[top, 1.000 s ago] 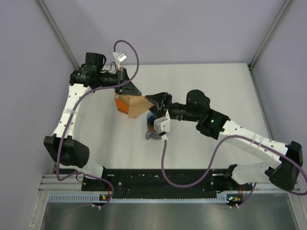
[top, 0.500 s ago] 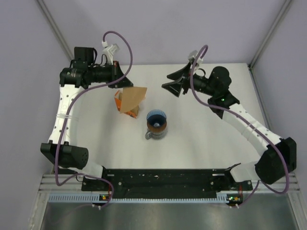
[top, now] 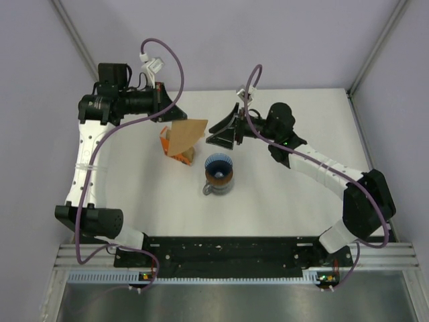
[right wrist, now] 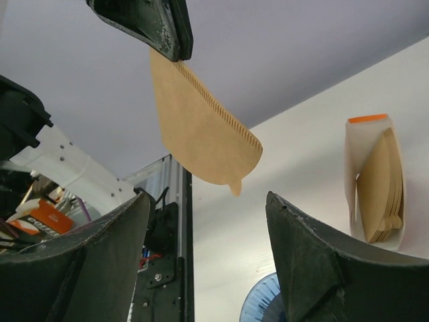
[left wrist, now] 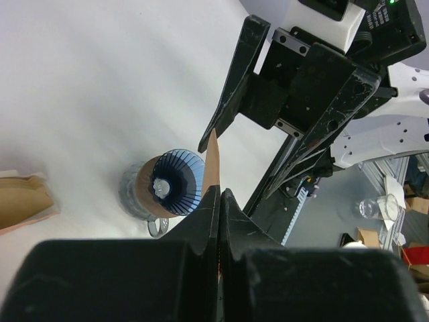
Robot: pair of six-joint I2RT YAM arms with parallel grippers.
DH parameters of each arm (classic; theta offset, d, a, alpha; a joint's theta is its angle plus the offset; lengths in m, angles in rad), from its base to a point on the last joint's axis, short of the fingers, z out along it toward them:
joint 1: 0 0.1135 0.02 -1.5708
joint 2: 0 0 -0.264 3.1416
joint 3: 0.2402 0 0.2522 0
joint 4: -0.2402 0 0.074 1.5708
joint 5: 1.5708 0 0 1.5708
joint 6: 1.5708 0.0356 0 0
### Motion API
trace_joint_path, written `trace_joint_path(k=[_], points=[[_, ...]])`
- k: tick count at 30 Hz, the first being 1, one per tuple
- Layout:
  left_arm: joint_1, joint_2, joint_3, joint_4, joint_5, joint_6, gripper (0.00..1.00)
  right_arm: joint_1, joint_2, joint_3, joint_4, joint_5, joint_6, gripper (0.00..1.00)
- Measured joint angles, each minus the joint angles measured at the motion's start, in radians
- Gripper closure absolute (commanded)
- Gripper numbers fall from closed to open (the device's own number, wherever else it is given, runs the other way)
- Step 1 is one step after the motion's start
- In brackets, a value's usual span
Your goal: Place the coffee filter in the dripper
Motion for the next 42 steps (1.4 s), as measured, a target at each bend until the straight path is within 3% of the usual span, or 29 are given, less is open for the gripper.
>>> trace_joint_path(k=[12,21,24,25,27,29,36,42], points=[[0.0,-0.005,0.0,-0.003,0.023,-0.011,1.0,0.017,0.072,0.051,0.026,-0.004,0.023,0.33],[-0.006,-0.005,-0.011,-0.003,0.016,-0.011,1.0,0.027,0.105,0.149,0.024,-0.048,0.022,0.97],[-0.007,-0.005,-0.011,-0.003,-0.002,-0.011,1.0,0.04,0.113,0.169,-0.009,-0.07,0.019,1.0],[-0.008,-0.005,-0.011,-0.003,-0.02,-0.011,0.94,0.043,0.113,0.172,-0.024,-0.073,0.019,1.0],[-0.01,-0.005,-0.011,-0.003,-0.068,-0.012,0.53,0.048,0.113,0.187,-0.073,-0.062,0.019,1.0],[-0.015,-0.005,-0.011,0.0,-0.144,-0.001,0.36,0.048,0.112,0.211,-0.154,-0.03,0.028,1.0],[-0.079,0.004,0.054,-0.006,-0.553,0.138,0.33,0.049,0.043,0.209,-0.312,0.202,0.175,1.0],[-0.373,-0.001,0.154,-0.04,-0.832,0.369,0.32,0.049,-0.036,0.167,-0.333,0.38,0.351,1.0]])
